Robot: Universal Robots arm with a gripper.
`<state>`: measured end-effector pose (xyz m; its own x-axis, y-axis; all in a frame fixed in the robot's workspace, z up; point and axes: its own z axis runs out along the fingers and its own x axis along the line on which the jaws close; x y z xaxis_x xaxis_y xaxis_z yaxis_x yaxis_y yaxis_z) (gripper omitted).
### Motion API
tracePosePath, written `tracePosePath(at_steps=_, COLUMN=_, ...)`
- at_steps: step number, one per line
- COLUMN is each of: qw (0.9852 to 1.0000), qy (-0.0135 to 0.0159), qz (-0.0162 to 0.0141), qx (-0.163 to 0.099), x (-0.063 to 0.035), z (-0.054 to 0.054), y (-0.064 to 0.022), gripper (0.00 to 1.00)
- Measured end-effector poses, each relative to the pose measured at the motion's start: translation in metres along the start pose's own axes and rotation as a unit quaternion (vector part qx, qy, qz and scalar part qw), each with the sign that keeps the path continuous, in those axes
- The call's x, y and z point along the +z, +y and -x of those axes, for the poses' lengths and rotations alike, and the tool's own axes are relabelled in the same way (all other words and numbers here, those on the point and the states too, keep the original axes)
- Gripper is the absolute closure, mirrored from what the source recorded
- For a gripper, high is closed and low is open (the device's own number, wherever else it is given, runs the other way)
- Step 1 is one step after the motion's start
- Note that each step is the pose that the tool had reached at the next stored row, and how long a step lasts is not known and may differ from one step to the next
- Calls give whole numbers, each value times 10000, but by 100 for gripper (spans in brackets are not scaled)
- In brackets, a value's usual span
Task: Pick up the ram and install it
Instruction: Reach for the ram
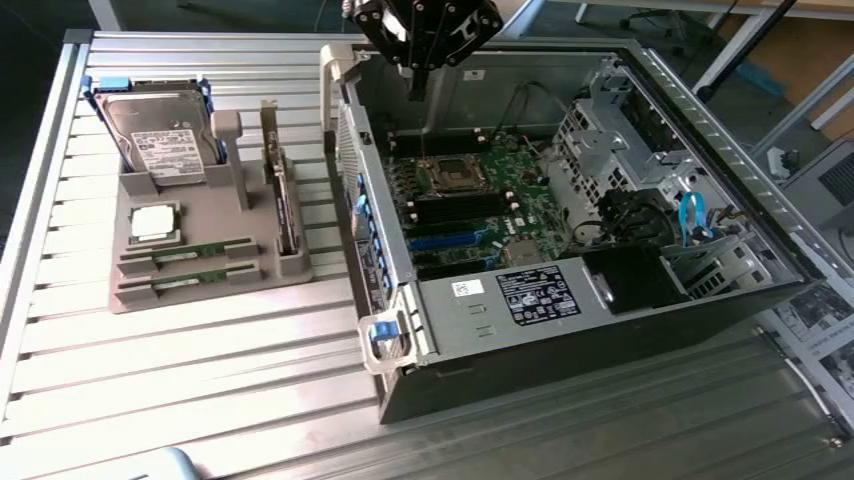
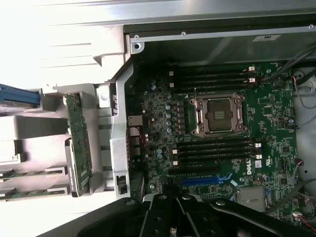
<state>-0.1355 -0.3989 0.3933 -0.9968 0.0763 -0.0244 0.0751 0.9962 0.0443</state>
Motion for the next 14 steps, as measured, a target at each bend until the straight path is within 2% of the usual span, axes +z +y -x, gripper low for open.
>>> tracePosePath(at_steps=14, qw=10000, qy=0, qz=0, qx=0, x=-1, z=-54, y=-4, gripper=90)
